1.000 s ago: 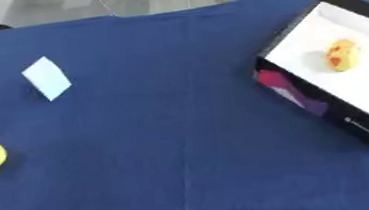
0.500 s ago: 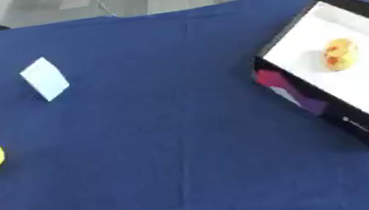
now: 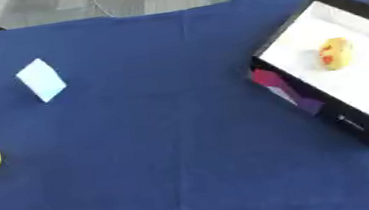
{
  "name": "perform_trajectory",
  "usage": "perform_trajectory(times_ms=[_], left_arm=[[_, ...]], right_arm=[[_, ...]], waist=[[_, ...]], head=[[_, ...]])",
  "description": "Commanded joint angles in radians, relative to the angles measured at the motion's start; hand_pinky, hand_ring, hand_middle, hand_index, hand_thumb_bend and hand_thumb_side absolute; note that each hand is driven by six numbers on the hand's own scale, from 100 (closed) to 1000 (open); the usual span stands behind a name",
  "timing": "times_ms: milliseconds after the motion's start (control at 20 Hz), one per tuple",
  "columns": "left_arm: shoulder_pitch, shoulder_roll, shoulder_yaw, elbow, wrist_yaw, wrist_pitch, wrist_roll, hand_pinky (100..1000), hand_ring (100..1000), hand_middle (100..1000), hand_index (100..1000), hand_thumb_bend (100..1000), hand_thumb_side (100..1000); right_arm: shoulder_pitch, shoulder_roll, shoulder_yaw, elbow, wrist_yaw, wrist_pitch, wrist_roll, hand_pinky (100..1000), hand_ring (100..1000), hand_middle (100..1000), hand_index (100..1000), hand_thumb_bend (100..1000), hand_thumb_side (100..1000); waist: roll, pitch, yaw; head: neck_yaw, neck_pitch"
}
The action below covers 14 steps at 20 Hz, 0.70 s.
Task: Pick up the objects with one hand, pass them to the other hand, and then place them into the box on the other side of the table.
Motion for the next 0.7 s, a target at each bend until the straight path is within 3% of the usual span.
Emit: perform_trajectory(times_ms=[50, 700], left_arm=[[-0.014, 0.045, -0.008, -0.013, -0.059, -0.018, -0.002, 848, 808, 749, 784, 845, 105], [-0.049, -0.005, -0.059, 0.091, -0.326, -0.084, 0.048, 847, 812, 751, 775, 791, 100]], right_arm=[[-0.007, -0.035, 0.001, -0.008, 0.013, 0.003, 0.008, 889, 777, 817, 847, 100, 377], [-0.001, -0.022, 0.006, -0.005, 0.028, 0.003, 0.02, 889, 776, 815, 850, 100, 383]], waist=[[0.007, -0.017, -0.002], [0.001, -0.013, -0.012]], head=[[0.001, -0.007], [0.018, -0.015]])
